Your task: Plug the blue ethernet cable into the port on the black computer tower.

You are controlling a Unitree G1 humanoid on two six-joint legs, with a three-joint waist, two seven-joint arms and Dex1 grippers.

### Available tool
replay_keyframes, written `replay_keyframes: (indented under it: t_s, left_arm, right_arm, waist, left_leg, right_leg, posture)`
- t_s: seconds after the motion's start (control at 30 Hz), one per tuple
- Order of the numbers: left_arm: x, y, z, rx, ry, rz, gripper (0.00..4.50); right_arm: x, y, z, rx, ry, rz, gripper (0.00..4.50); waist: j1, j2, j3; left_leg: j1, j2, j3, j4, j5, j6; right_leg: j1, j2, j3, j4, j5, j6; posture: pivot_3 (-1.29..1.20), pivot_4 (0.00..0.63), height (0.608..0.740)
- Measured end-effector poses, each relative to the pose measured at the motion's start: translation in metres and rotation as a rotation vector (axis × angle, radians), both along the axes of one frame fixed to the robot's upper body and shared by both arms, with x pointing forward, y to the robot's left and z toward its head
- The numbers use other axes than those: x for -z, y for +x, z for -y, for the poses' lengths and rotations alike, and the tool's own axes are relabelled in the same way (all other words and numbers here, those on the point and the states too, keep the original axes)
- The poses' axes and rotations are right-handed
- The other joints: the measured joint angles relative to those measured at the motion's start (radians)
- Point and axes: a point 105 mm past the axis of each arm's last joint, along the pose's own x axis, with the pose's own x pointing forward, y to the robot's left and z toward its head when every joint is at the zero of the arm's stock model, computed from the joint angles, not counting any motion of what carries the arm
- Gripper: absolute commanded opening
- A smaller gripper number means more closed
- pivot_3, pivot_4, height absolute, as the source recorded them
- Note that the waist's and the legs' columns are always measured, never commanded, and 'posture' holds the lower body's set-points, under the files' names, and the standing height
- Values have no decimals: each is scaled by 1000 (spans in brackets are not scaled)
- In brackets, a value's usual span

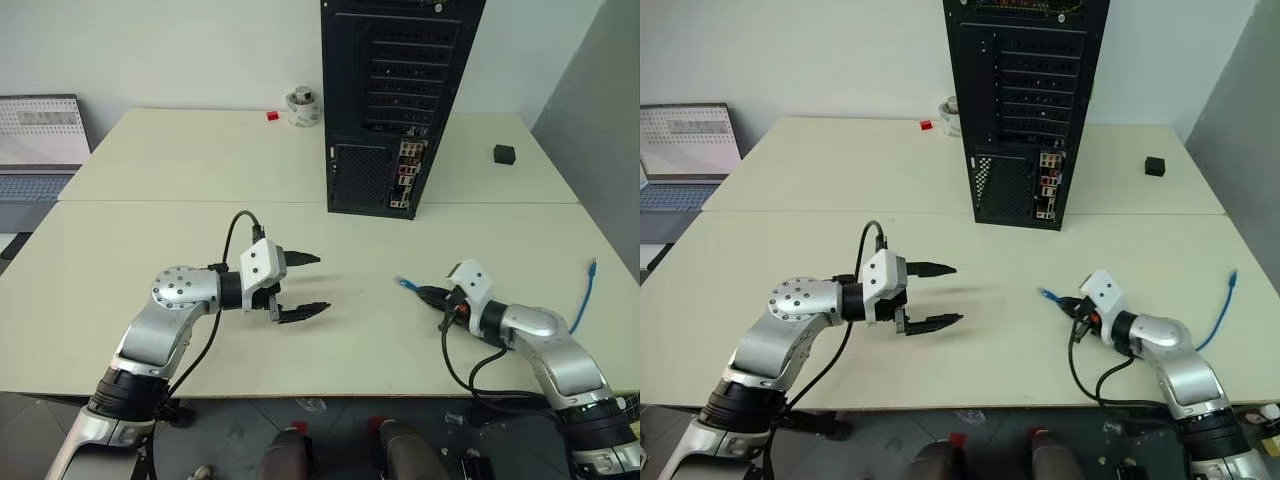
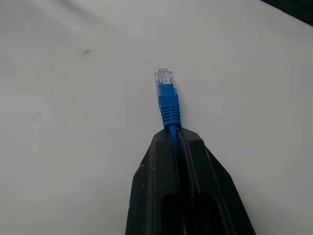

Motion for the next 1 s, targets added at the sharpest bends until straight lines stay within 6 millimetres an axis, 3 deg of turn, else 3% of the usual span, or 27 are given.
replay_keyframes:
  t_s: [0.23,0.43,0.53,1.0]
  left_arm:
    - [3,5,19,114,32,3,4500]
    - [9,4,29,191,61,-1,4500]
    - [13,5,28,200,69,-13,4040]
    - [12,0,32,249,60,-48,922]
  right_arm:
    - [-30,-21,-45,-262,-18,40,106]
    - [-38,-27,-59,-327,-26,39,106]
    - [-39,-27,-59,-327,-28,33,0]
    - [-42,-30,-61,-343,-33,43,0]
  waist:
    - [1,0,0]
    - [1,0,0]
    - [1,0,0]
    - [1,0,0]
  left_leg:
    - [-1,0,-3,1,0,0]
    - [-1,0,-5,1,0,0]
    - [-1,0,-5,1,0,0]
    - [-1,0,-6,1,0,0]
  right_leg:
    - [0,0,-2,0,0,0]
    - [0,0,-2,0,0,0]
    - [0,0,-2,0,0,0]
    - [0,0,-3,0,0,0]
  posture:
    - [0,150,740]
    - [0,150,740]
    - [0,150,740]
    - [0,150,740]
